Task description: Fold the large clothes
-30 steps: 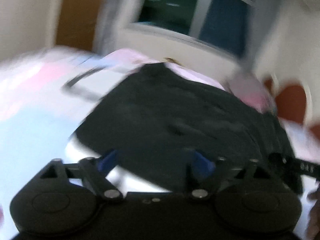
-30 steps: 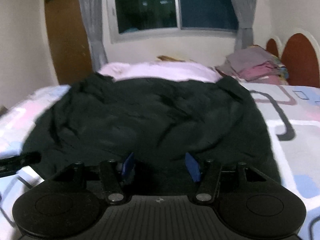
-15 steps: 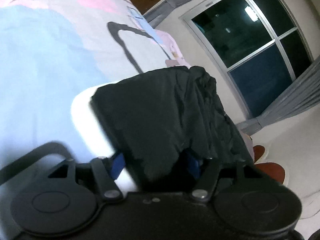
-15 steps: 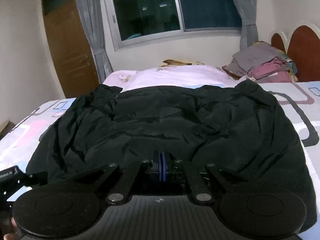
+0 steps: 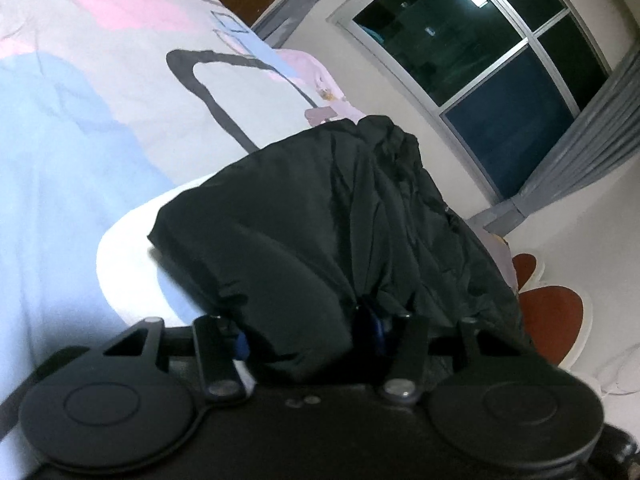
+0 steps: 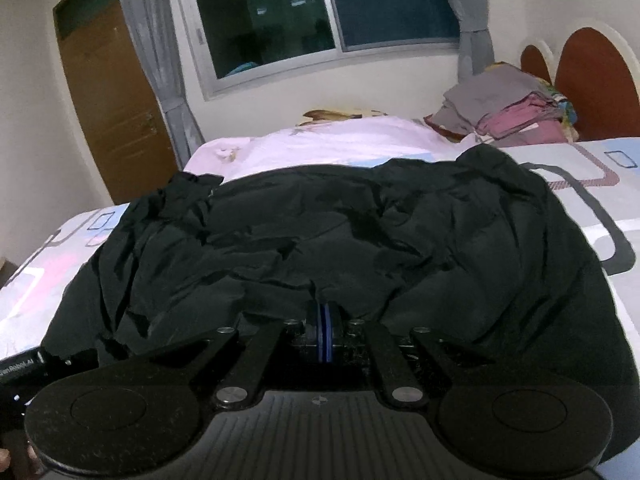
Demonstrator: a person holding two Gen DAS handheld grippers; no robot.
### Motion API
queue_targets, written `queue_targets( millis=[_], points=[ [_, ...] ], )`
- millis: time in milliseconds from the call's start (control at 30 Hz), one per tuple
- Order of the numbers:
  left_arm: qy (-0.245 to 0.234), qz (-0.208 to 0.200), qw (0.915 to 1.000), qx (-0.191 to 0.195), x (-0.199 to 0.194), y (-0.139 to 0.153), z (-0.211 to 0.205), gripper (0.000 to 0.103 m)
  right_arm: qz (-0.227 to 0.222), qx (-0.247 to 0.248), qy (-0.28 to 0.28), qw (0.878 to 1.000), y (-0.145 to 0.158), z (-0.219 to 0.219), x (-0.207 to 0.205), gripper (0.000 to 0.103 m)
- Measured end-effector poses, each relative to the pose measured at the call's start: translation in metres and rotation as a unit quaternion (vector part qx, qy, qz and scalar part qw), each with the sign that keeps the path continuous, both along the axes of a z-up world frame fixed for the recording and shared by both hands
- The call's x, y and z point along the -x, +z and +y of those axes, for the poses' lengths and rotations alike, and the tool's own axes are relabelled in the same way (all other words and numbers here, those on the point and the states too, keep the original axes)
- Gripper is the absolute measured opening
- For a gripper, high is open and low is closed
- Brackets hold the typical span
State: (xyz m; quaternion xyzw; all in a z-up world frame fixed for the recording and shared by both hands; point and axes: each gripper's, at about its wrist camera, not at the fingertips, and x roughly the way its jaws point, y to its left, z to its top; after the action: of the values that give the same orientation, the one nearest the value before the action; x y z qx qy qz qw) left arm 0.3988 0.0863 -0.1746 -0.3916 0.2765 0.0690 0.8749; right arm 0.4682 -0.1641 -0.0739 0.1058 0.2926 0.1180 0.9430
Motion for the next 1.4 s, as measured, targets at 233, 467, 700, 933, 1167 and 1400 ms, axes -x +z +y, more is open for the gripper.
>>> queue_targets(
  millis=[233, 467, 700, 933, 1167, 1400],
  points=[
    [0.003, -0.004, 0.9999, 0.010, -0.002, -0.002, 0.000, 0.073, -0.001, 0.013, 0.012, 1.000, 0.004, 0.009, -0.011, 0.003],
    [0.001, -0.019, 0.9994, 0.028, -0.005, -0.004, 0.008, 0.047, 0.010, 0.000, 0.005, 1.000, -0.005, 0.011, -0.012, 0.003],
    [0.000, -0.020, 0.9996, 0.022, -0.016, -0.008, 0.007, 0.061, 0.010, -0.002, 0.011, 1.000, -0.013, 0.023, -0.012, 0.003],
    [-0.014, -0.035, 0.9982, -0.048, -0.017, 0.011, -0.012, 0.027, 0.025, 0.008, 0.005, 1.000, -0.034, 0.029, -0.025, 0.002],
    [0.035, -0.016, 0.9991, -0.016, -0.005, -0.001, 0.011, 0.070, 0.022, -0.011, -0.002, 1.000, -0.019, 0.028, -0.029, 0.003],
    [0.012, -0.035, 0.9988, -0.031, -0.012, 0.004, 0.002, 0.035, -0.027, -0.009, -0.018, 0.999, -0.007, 0.029, -0.012, 0.003]
  ],
)
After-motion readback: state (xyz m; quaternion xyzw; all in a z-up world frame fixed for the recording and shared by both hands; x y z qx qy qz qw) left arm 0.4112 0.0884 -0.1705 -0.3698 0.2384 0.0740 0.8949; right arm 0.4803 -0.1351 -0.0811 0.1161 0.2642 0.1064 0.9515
